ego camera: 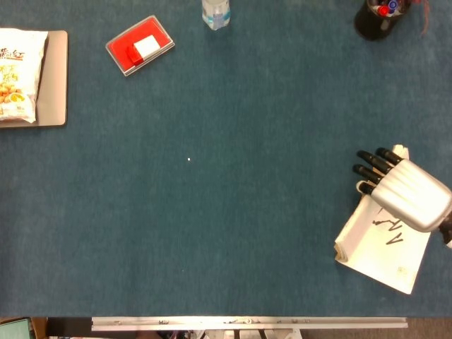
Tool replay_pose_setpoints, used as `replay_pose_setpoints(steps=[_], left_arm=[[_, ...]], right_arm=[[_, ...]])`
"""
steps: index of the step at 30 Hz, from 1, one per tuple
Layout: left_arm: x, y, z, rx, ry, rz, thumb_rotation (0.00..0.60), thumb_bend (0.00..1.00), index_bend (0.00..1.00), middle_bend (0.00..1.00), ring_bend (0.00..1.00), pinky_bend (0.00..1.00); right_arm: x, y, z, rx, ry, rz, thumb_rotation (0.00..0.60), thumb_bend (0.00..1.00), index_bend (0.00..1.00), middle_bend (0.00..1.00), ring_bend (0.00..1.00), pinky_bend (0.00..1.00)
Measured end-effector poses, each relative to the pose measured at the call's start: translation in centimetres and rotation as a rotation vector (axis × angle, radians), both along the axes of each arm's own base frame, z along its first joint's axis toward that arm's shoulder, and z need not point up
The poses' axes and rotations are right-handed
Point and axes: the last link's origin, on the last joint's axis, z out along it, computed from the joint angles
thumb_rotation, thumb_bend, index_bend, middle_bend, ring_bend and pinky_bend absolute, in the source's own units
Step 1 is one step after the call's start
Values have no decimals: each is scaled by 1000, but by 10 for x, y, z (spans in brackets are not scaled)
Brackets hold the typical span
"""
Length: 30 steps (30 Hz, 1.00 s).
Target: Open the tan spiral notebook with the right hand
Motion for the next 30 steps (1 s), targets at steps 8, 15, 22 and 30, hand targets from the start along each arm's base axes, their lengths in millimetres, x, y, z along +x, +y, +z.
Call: replay_pose_setpoints(steps=[8, 15, 22, 30], left_arm=[[0, 0, 1, 2, -3, -1, 600, 189, 440, 369, 210, 419], [0, 0, 1, 1, -4, -2, 600, 189, 440, 368, 209, 419], [0, -1, 1, 1, -6, -3, 600, 189, 440, 369, 210, 419], [0, 0, 1, 1, -5, -2, 600, 190, 440, 369, 210, 419]], right_arm=[[0, -3, -14, -22, -50, 47, 600, 509, 276, 328, 172, 266], [1, -6, -25, -52, -118, 94, 600, 357, 25, 317, 172, 266], [1, -10, -36, -94, -203, 124, 600, 234, 0, 286, 172, 266], [-1, -13, -43, -107, -271, 121, 600, 232, 0, 278, 172, 266]])
